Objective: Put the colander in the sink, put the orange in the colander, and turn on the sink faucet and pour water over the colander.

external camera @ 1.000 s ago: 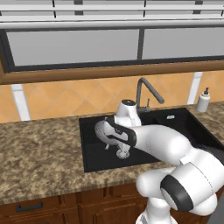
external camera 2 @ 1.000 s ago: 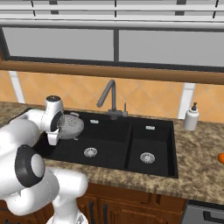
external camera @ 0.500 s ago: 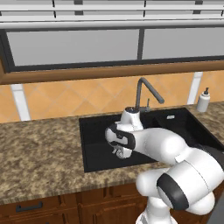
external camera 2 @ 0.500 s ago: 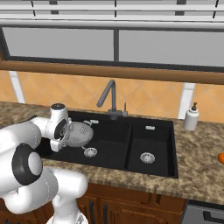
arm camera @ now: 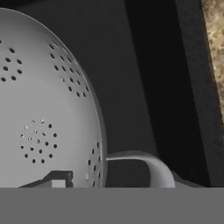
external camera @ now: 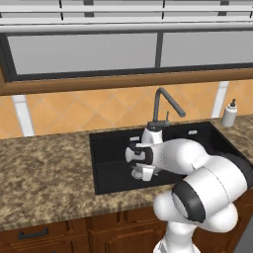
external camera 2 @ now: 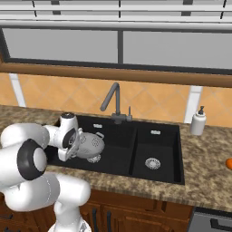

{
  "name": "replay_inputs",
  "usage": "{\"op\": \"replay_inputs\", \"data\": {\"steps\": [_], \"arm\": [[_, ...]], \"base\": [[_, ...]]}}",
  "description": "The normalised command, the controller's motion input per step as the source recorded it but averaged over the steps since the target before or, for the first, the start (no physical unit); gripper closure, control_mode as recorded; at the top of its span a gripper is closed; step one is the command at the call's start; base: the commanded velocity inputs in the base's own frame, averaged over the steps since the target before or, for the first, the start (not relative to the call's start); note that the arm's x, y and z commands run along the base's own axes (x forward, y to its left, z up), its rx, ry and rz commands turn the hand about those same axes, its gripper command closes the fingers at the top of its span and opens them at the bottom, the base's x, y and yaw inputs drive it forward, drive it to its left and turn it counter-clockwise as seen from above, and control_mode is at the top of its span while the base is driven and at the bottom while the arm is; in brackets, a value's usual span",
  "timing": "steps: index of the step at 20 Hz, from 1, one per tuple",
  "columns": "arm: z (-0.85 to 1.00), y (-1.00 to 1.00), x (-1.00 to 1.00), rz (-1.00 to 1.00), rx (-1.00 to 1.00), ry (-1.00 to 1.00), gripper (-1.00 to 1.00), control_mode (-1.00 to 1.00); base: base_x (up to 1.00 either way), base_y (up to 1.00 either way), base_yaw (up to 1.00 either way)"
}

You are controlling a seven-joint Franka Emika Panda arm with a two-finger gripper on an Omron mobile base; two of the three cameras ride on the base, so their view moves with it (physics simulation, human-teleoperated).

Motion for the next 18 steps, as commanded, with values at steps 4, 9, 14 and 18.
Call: {"op": "replay_inputs", "data": {"steps": [4,9,14,18], "arm": [[-0.23,-0.34,0.29,-0.05,0.0,0.04,1.0,-1.0],[-0.26,-0.39,0.24,0.0,0.0,0.0,1.0,-1.0],[-0.42,-0.32,0.07,0.0,0.0,0.0,1.0,-1.0],[-0.56,-0.2,0.0,0.0,0.0,-0.01,1.0,-1.0]], "base": [[0.0,0.0,0.0],[0.0,0.0,0.0],[0.0,0.0,0.0],[0.0,0.0,0.0]]}}
